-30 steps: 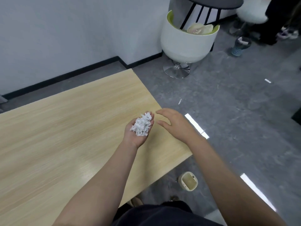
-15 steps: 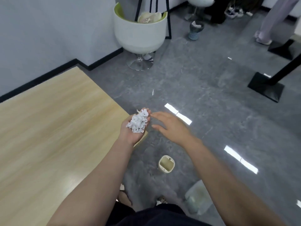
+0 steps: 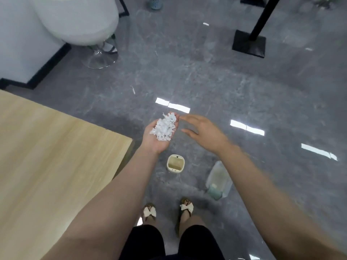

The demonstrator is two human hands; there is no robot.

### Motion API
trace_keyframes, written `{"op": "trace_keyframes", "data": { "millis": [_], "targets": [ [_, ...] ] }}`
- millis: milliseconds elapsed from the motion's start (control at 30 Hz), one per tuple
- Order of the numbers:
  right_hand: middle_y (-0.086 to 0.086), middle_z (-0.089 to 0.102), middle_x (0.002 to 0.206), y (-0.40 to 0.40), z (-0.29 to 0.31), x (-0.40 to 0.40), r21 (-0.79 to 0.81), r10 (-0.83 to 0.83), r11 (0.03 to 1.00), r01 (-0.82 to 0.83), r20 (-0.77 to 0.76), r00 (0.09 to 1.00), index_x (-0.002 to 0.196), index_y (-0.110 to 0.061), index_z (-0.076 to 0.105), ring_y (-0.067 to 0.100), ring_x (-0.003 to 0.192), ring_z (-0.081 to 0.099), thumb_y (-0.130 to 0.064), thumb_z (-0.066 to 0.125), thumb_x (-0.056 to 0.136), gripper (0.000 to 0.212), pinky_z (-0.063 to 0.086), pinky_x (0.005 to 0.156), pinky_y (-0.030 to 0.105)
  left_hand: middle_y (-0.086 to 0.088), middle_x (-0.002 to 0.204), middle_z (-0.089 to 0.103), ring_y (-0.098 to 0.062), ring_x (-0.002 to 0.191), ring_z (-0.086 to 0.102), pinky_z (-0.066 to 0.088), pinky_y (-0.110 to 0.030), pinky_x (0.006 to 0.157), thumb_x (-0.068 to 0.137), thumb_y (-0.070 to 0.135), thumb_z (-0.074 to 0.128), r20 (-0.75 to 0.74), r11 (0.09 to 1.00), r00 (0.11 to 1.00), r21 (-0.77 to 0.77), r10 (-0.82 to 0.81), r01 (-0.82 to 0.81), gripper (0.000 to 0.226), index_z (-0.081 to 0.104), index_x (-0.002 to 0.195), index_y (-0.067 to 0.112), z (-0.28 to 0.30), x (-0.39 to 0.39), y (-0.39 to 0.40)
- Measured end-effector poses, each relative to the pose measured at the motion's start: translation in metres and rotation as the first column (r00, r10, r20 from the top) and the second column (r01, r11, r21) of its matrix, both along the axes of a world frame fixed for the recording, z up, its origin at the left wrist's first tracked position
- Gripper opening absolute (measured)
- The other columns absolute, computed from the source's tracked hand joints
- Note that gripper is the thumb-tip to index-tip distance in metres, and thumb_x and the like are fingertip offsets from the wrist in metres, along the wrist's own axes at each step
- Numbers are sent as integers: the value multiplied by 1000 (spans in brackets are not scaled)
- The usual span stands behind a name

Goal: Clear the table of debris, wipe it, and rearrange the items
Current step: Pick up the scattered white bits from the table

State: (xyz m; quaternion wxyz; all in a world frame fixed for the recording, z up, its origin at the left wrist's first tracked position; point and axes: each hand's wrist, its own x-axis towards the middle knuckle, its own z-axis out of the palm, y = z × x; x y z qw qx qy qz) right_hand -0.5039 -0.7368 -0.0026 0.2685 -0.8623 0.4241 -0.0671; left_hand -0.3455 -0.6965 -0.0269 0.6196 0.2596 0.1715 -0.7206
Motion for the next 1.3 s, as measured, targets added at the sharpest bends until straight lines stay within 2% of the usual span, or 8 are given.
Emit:
{"op": "trace_keyframes", "data": {
  "millis": [233,467,600,700,833,967,1167,1300],
  "targets": [
    [3,45,142,12,-48,-29,-6,-187,982,187,-17,982,137,-21,45,19,130,40,-32,52,94,45,30,106,27,-26,100,67,-33,100,60,43,-36,100,98,15,31,-3,990,990,26,-138,138,50,69,86,-15,-56,-17,-1],
    [3,45,142,20,-135,-53,42,-233,971,236,-61,971,139,-21,43,19,130,41,-33,50,95,46,32,102,27,-25,101,67,-33,101,60,41,-35,101,96,15,31,-5,982,983,47,-181,181,50,70,86,-14,-149,-38,0],
    [4,45,142,19,-205,-64,61,-238,968,243,-87,967,139,-21,42,21,129,41,-33,49,95,46,33,102,29,-23,105,67,-31,96,65,45,-36,98,96,15,31,28,976,977,61,-209,207,48,70,88,-12,-219,-49,-5],
    [3,45,142,14,-264,-69,77,-239,966,246,-80,968,139,-22,42,21,129,42,-33,50,95,46,33,103,29,-23,104,67,-30,104,60,41,-35,102,95,15,30,23,977,978,56,-206,204,49,71,88,-12,-275,-54,-9],
    [2,46,141,9,-347,-71,75,-247,965,251,-58,967,138,-22,43,19,128,42,-34,51,94,46,33,102,27,-22,110,65,-30,109,58,41,-37,103,82,12,41,51,976,975,28,-216,215,39,70,93,-11,-360,-53,-18],
    [3,49,139,5,-435,-67,51,-233,971,235,-39,972,137,-19,45,20,126,45,-33,52,94,46,36,100,28,-26,109,64,-33,107,58,42,-39,101,92,12,34,28,981,982,55,-186,184,41,66,97,-14,-445,-55,-25],
    [-1,49,139,-7,-548,-55,-2,-197,980,197,-95,976,135,-21,48,22,124,46,-31,49,95,41,38,97,32,-24,103,67,-34,88,68,50,-44,87,94,15,32,98,966,961,53,-259,255,46,69,91,-13,-564,-49,-37],
    [-1,51,136,-16,-600,-49,-32,-208,978,206,-98,973,133,-23,49,23,121,49,-31,50,95,39,40,94,33,-25,97,68,-33,82,70,50,-38,90,95,15,32,154,951,940,93,-306,294,48,70,85,-13,-619,-40,-54]
  ]
}}
